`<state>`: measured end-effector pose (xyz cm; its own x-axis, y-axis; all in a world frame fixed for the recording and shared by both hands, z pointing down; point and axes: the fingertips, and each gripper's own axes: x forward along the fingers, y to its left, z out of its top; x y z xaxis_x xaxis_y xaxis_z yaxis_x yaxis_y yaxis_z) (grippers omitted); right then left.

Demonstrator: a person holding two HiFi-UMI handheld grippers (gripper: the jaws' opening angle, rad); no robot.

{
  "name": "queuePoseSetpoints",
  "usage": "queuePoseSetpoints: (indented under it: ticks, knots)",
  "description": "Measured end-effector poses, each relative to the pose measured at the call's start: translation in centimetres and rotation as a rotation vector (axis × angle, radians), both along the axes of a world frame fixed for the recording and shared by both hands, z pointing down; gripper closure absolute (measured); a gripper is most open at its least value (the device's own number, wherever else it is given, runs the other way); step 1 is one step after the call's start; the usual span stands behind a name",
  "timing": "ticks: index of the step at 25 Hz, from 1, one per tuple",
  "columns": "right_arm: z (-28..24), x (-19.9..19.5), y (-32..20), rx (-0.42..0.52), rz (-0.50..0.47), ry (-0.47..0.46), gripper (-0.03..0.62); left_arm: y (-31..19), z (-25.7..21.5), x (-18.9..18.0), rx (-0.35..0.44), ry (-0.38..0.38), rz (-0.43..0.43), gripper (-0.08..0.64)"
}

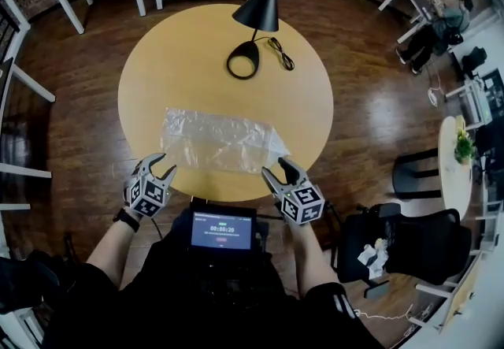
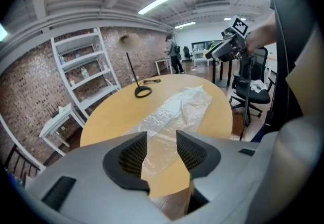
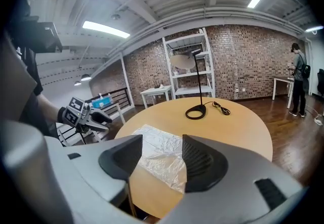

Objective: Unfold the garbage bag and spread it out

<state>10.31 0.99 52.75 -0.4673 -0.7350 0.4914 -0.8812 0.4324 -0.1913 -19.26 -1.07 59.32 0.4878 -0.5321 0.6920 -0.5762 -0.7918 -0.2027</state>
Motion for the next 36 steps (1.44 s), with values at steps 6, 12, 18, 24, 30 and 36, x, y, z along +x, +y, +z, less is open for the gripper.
queuePoseSetpoints:
  ticks: [6, 12, 18, 24, 30, 36]
  knots:
    - [-1.3, 1.4, 6.5, 0.070, -0.039, 0.030, 0.330, 6.4, -1.6, 2.5, 0.011, 0.026, -0.041, 0.368]
    - [-0.2, 5.0, 13.3, 0.047, 0.007, -0.006, 0.336, 13.2, -3.0, 4.5, 0.021, 0.021, -0.044, 0.368]
    - [-0.2, 5.5, 16.8, 0.047, 0.004, -0.021, 0.337, 16.8, -4.0, 4.6, 0.017, 0.009, -0.044, 0.368]
    - [-1.7, 4.1, 17.6, 0.087, -0.010, -0.048, 0.337, 17.1, -4.6, 4.7, 0.024, 0.007, -0.037, 0.368]
    - [-2.1, 2.4, 17.6, 0.091, -0.055, -0.042, 0.337, 16.2, -5.7, 5.3, 0.048, 0.048, -0.042, 0.368]
    - [-2.8, 0.8, 17.2, 0.099, -0.065, -0.036, 0.337, 16.1, -5.2, 3.9, 0.045, 0.042, -0.039, 0.368]
